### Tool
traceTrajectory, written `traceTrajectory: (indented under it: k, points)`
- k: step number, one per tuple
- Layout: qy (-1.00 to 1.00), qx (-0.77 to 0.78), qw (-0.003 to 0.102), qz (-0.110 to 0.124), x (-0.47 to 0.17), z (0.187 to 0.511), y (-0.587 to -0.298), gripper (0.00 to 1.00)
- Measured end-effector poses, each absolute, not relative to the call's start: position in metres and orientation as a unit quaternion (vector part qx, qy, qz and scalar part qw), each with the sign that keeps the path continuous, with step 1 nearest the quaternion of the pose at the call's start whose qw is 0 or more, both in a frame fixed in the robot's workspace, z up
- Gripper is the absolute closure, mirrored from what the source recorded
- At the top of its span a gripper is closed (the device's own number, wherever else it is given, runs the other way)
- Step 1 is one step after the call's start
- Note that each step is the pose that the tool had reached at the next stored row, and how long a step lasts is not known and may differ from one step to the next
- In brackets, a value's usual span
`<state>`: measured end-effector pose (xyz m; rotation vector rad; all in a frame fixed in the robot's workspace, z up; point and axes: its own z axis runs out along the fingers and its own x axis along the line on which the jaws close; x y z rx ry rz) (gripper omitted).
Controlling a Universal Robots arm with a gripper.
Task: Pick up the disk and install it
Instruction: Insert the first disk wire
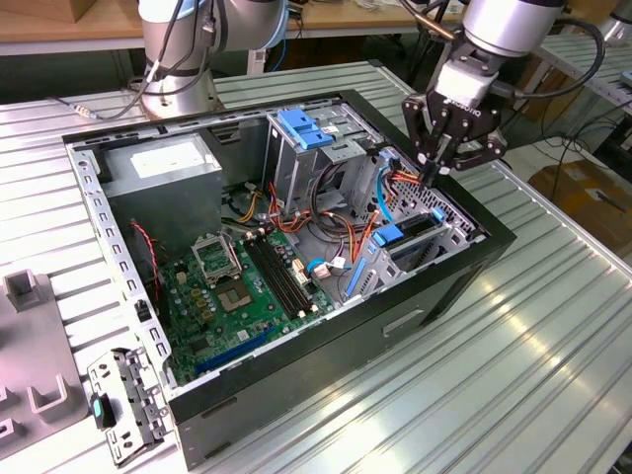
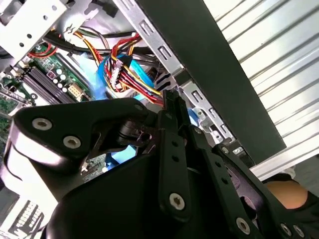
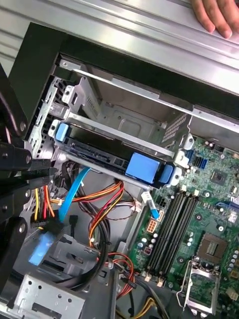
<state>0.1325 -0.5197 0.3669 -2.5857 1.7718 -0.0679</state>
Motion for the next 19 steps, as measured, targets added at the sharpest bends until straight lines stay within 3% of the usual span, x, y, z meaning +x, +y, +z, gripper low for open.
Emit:
traceTrajectory:
  k: [19]
  points:
    - [0.639,-0.769,0.000,-0.023,0.122,0.361,-0.520,0.84]
